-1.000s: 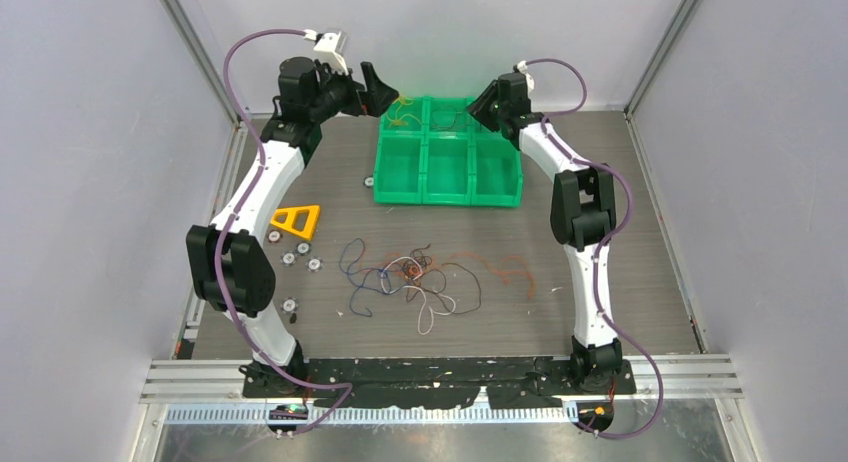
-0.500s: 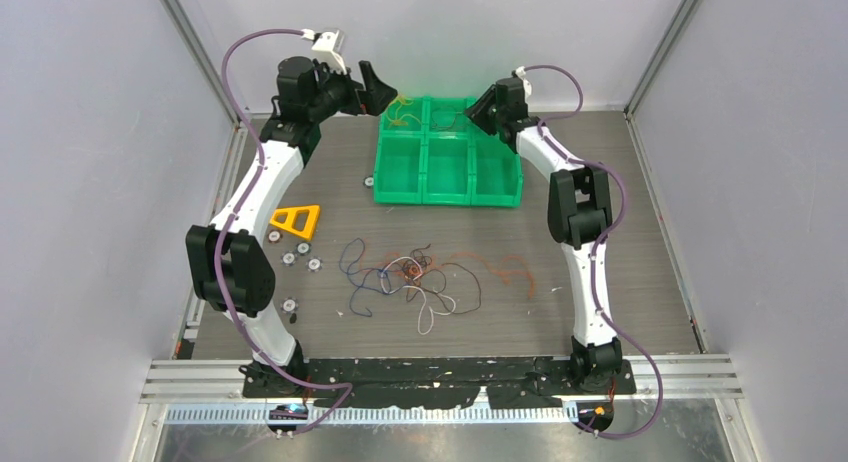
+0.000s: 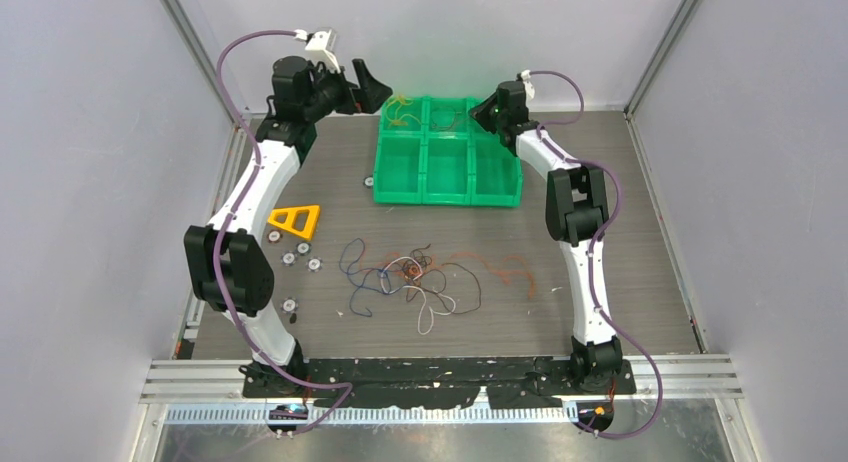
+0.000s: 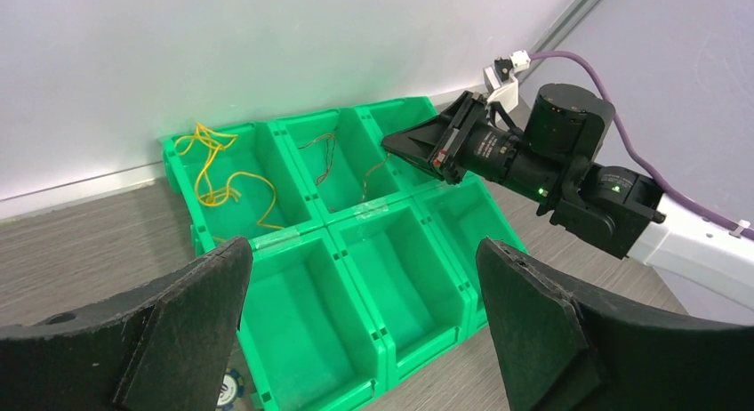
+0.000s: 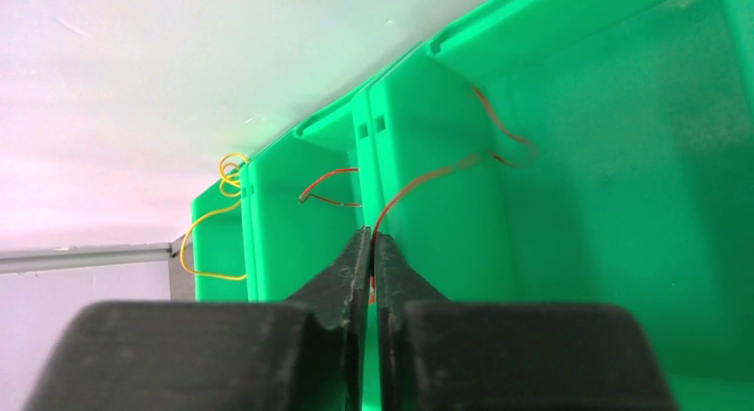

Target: Untangle the cables

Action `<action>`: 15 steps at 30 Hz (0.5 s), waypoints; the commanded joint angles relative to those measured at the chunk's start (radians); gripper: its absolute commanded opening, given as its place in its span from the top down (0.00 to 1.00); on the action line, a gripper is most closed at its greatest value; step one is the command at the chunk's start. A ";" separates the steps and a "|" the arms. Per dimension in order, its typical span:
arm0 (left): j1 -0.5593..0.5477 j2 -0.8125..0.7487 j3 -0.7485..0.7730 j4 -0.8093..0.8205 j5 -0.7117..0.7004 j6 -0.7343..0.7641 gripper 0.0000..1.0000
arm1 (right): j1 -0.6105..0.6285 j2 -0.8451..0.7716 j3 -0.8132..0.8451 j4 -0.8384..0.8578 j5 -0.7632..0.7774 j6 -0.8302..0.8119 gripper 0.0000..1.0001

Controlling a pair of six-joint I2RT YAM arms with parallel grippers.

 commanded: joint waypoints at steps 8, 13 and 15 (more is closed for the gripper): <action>0.018 -0.060 0.022 -0.031 0.035 0.014 0.01 | 0.017 -0.051 0.009 -0.030 -0.038 -0.272 0.95; 0.028 -0.100 -0.015 -0.043 0.048 0.045 0.00 | 0.018 -0.107 0.020 0.009 -0.119 -0.499 0.95; 0.035 -0.119 -0.032 -0.051 0.050 0.060 0.00 | 0.020 -0.125 0.022 0.013 -0.181 -0.594 0.95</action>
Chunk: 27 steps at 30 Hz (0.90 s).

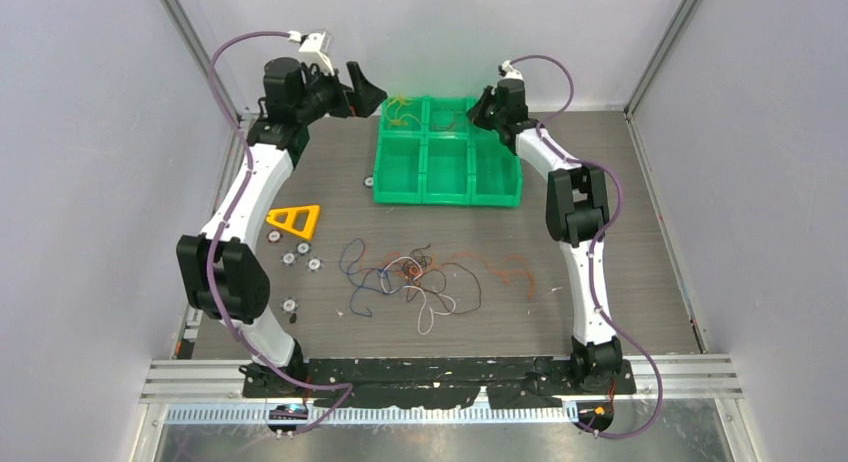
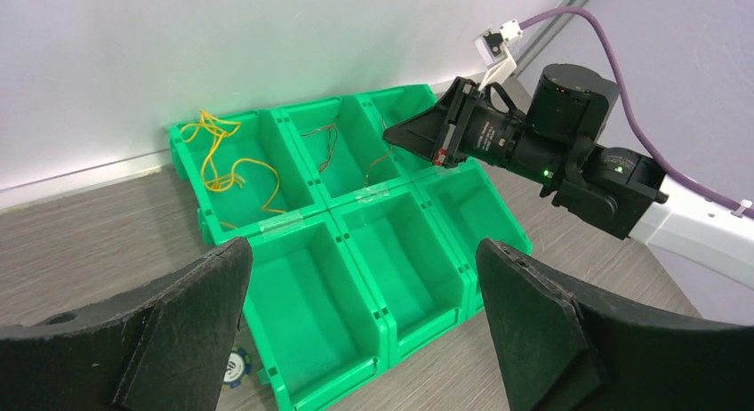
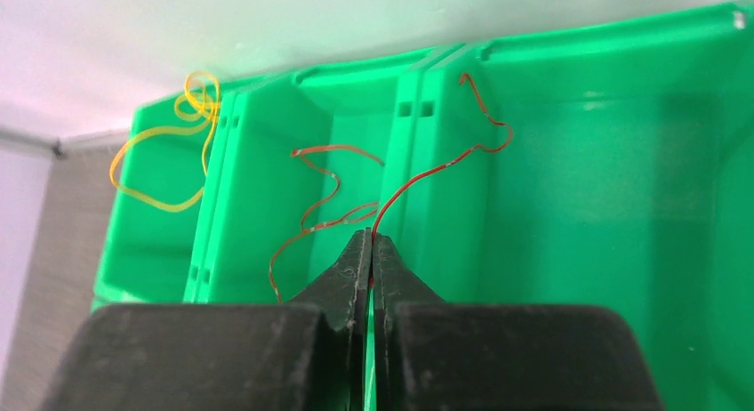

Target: Untangle the cables

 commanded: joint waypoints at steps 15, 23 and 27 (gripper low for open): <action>0.060 -0.164 -0.128 0.012 0.065 0.068 0.00 | 0.057 -0.213 0.000 -0.111 -0.260 -0.767 0.95; 0.078 -0.172 -0.149 0.025 0.077 0.039 0.01 | 0.057 -0.090 0.220 -0.373 -0.346 -0.730 0.95; 0.087 -0.179 -0.161 0.028 0.083 0.022 0.00 | 0.053 -0.029 0.290 -0.437 -0.340 -0.691 0.95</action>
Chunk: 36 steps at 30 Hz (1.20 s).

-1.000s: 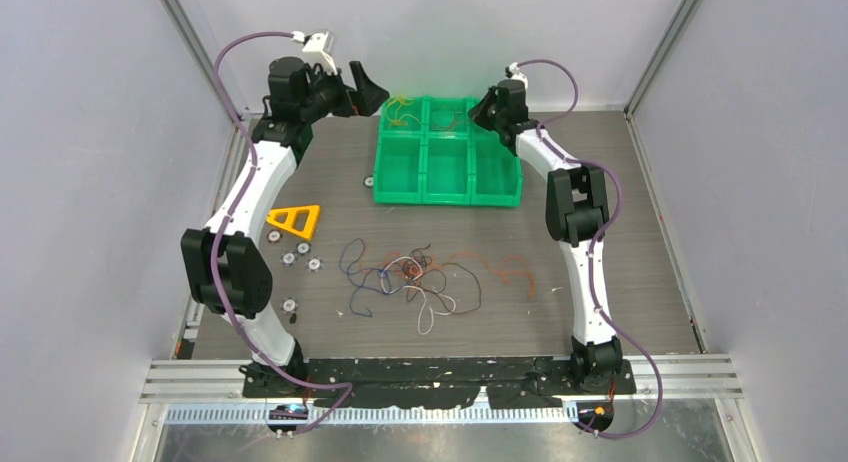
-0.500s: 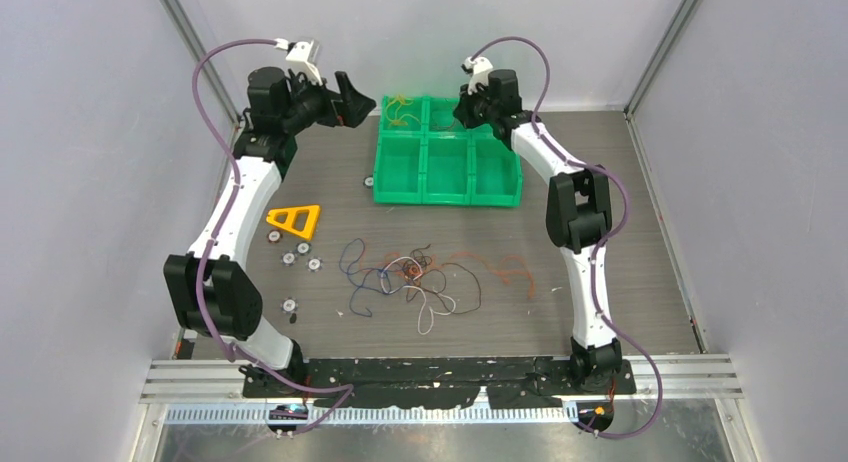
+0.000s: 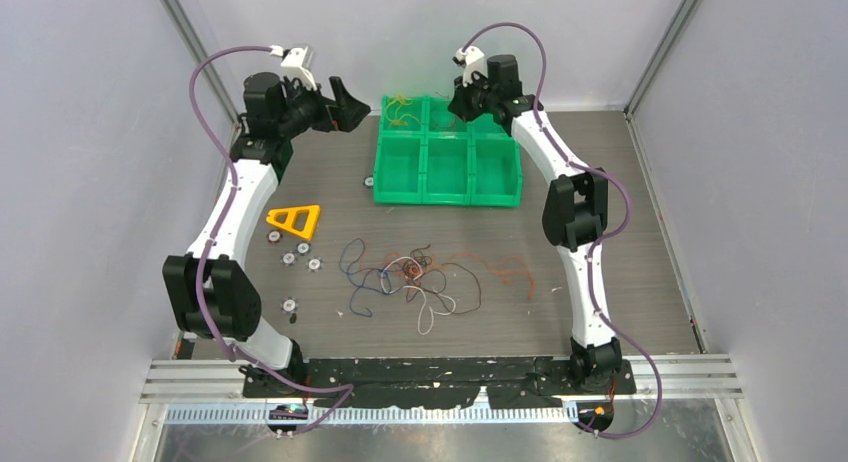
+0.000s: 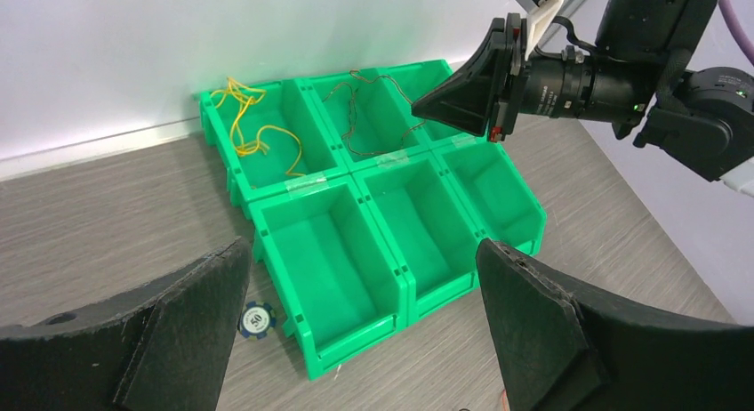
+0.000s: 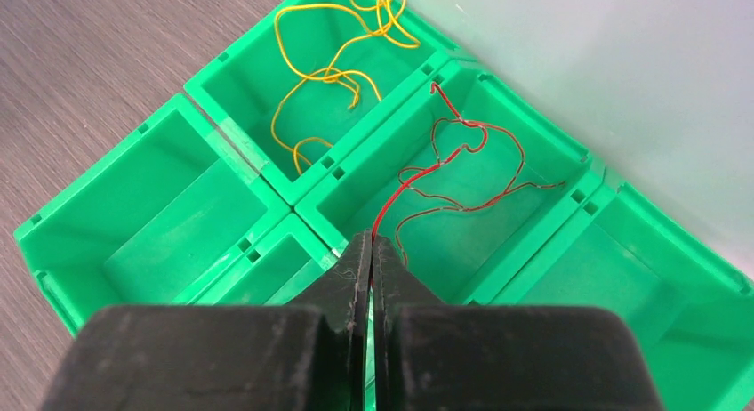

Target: Untangle the cables

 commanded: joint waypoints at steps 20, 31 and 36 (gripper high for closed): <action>0.045 -0.032 -0.028 0.065 0.042 -0.063 0.01 | -0.014 0.229 0.219 0.009 0.139 0.262 0.95; 0.059 -0.026 -0.037 0.075 0.051 -0.076 0.00 | -0.012 0.225 0.181 0.157 -0.030 0.303 0.95; 0.060 -0.031 -0.038 0.070 0.052 -0.074 0.01 | -0.014 0.185 0.137 0.176 -0.030 0.319 0.66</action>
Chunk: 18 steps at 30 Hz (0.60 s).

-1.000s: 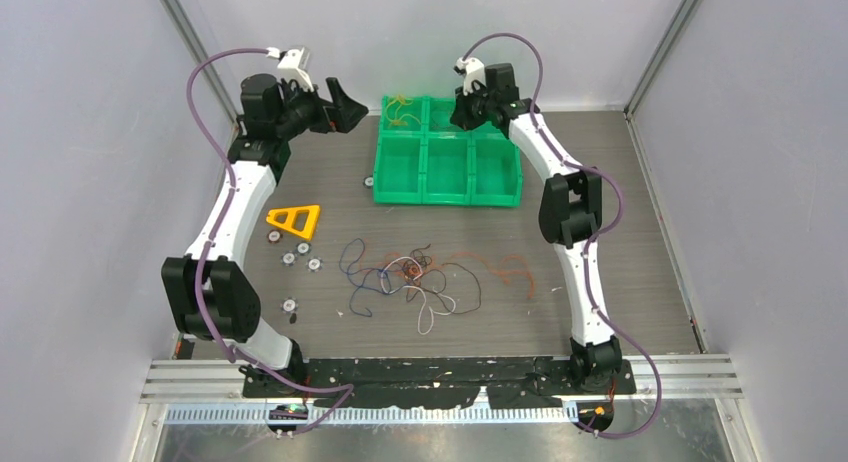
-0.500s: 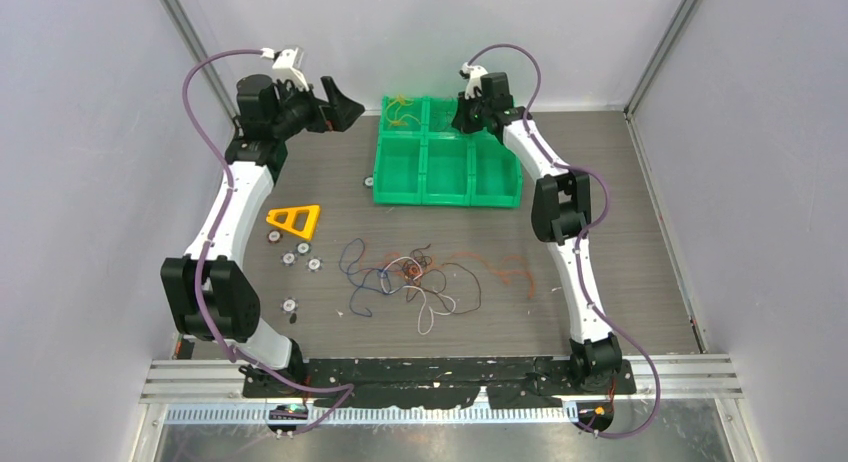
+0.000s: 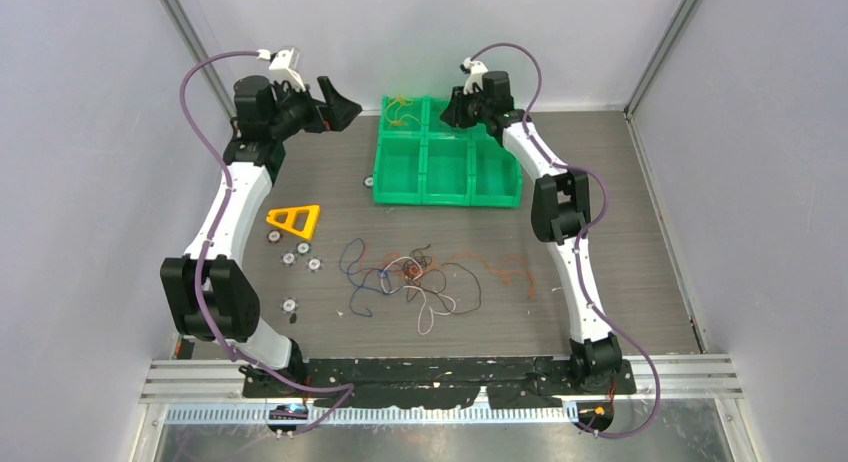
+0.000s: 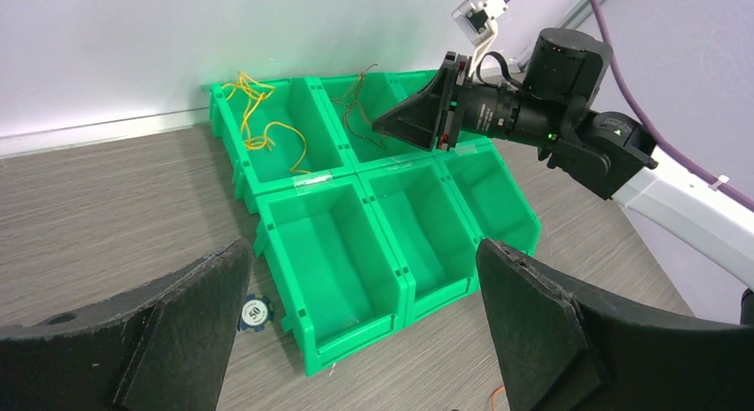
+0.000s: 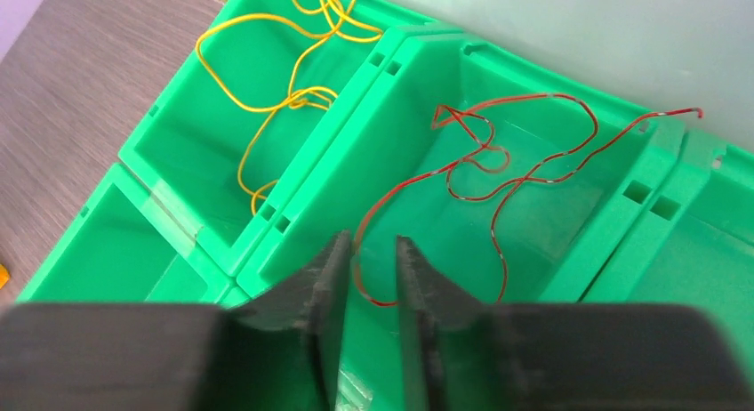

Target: Untangle the cables

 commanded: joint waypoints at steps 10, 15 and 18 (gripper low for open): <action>0.009 -0.037 -0.007 0.011 0.008 -0.002 0.00 | -0.015 -0.221 -0.176 0.058 0.024 -0.031 0.13; 0.008 -0.046 -0.005 -0.032 0.004 0.023 0.00 | -0.028 -0.314 -0.262 0.041 -0.005 -0.074 0.08; 0.008 -0.051 0.033 -0.139 -0.001 0.107 0.00 | -0.029 -0.386 -0.271 -0.026 -0.042 -0.156 0.05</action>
